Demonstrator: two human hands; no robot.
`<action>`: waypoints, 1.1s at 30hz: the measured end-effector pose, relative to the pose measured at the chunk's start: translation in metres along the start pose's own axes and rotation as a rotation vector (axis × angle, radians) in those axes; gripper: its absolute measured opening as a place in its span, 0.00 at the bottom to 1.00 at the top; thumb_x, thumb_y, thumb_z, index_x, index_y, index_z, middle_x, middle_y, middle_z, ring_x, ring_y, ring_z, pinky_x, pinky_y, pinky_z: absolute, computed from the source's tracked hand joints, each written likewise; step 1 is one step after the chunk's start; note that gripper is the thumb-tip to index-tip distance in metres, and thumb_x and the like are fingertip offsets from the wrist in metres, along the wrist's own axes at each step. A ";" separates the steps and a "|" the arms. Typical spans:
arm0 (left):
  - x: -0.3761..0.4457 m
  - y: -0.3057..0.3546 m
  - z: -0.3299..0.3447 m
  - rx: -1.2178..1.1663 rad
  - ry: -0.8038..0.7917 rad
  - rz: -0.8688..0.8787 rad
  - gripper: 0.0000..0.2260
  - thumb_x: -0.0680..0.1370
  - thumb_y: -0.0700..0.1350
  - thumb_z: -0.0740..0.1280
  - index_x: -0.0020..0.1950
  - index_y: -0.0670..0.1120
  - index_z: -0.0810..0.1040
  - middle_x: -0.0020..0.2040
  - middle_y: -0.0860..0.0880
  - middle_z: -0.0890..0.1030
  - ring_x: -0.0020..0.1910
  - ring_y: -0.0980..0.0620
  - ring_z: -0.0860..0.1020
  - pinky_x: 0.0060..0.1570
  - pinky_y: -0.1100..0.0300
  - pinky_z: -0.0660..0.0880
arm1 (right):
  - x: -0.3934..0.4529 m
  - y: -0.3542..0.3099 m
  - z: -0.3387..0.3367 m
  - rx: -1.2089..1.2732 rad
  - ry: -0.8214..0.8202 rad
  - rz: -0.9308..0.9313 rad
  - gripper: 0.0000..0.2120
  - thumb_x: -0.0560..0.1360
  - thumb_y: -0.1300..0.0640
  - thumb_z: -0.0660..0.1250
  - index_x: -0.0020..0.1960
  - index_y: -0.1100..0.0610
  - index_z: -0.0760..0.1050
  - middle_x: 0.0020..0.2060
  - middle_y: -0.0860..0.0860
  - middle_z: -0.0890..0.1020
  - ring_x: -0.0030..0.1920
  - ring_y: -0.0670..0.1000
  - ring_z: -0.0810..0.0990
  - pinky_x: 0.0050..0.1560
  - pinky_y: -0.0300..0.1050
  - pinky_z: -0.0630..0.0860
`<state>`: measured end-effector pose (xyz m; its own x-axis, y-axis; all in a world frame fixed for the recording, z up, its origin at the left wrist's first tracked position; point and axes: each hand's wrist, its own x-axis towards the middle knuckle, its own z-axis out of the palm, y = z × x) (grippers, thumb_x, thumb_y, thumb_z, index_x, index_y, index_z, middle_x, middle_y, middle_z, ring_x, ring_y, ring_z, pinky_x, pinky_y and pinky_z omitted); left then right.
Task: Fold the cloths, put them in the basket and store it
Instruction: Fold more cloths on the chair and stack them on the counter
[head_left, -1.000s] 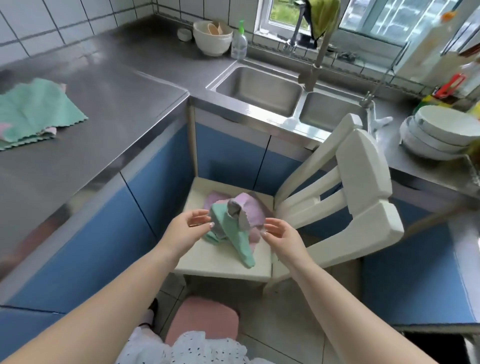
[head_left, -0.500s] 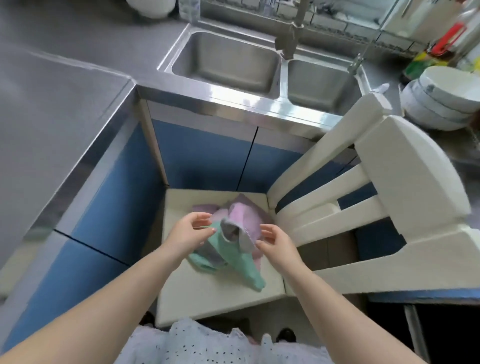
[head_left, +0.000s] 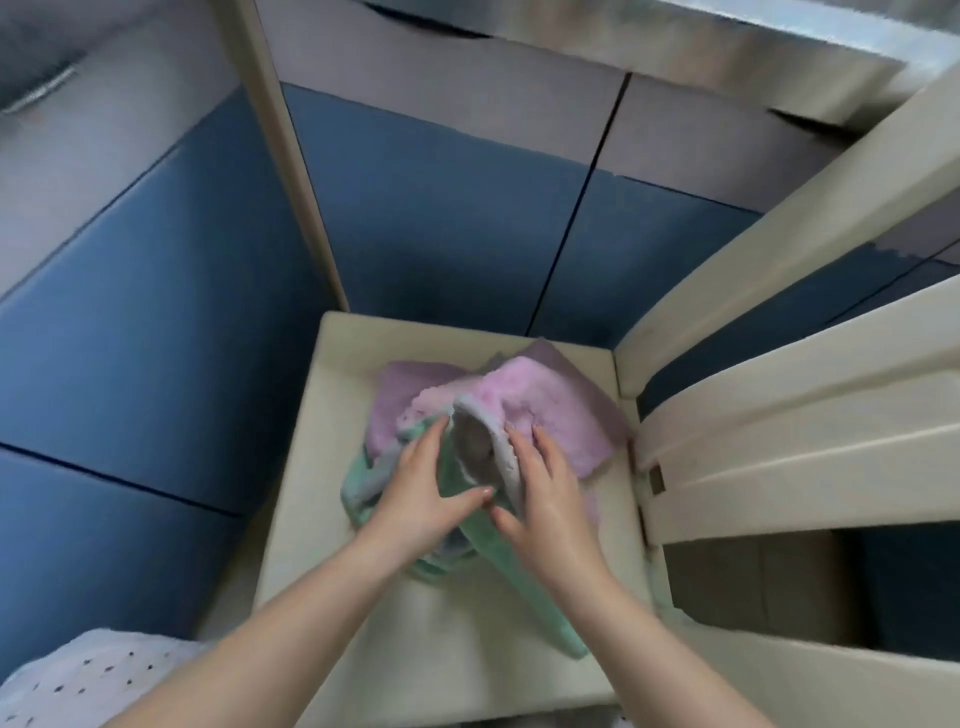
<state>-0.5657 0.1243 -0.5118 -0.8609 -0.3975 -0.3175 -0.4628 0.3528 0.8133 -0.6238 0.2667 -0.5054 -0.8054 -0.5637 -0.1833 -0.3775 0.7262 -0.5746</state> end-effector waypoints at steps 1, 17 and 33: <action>0.009 -0.005 0.004 -0.032 0.006 0.016 0.41 0.69 0.50 0.74 0.76 0.49 0.55 0.74 0.50 0.62 0.73 0.55 0.58 0.72 0.59 0.57 | 0.007 0.005 0.005 0.007 0.020 -0.018 0.37 0.72 0.52 0.68 0.75 0.47 0.53 0.76 0.51 0.53 0.76 0.49 0.49 0.70 0.39 0.50; 0.055 0.000 0.008 -0.337 0.237 0.047 0.03 0.75 0.42 0.67 0.48 0.48 0.76 0.46 0.51 0.78 0.53 0.47 0.77 0.49 0.60 0.69 | 0.034 0.018 -0.019 0.150 0.360 -0.099 0.11 0.75 0.61 0.61 0.49 0.50 0.80 0.51 0.44 0.79 0.53 0.41 0.73 0.50 0.39 0.69; -0.013 0.100 -0.167 0.068 0.761 0.607 0.09 0.80 0.44 0.61 0.53 0.44 0.79 0.47 0.48 0.80 0.47 0.50 0.76 0.40 0.63 0.68 | 0.031 -0.086 -0.194 0.142 0.656 -0.345 0.05 0.72 0.54 0.70 0.45 0.55 0.79 0.35 0.51 0.81 0.39 0.54 0.80 0.42 0.46 0.75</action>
<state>-0.5656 0.0236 -0.3448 -0.6018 -0.5643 0.5651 -0.0175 0.7167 0.6971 -0.7049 0.2635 -0.3067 -0.7756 -0.3675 0.5132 -0.6310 0.4677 -0.6189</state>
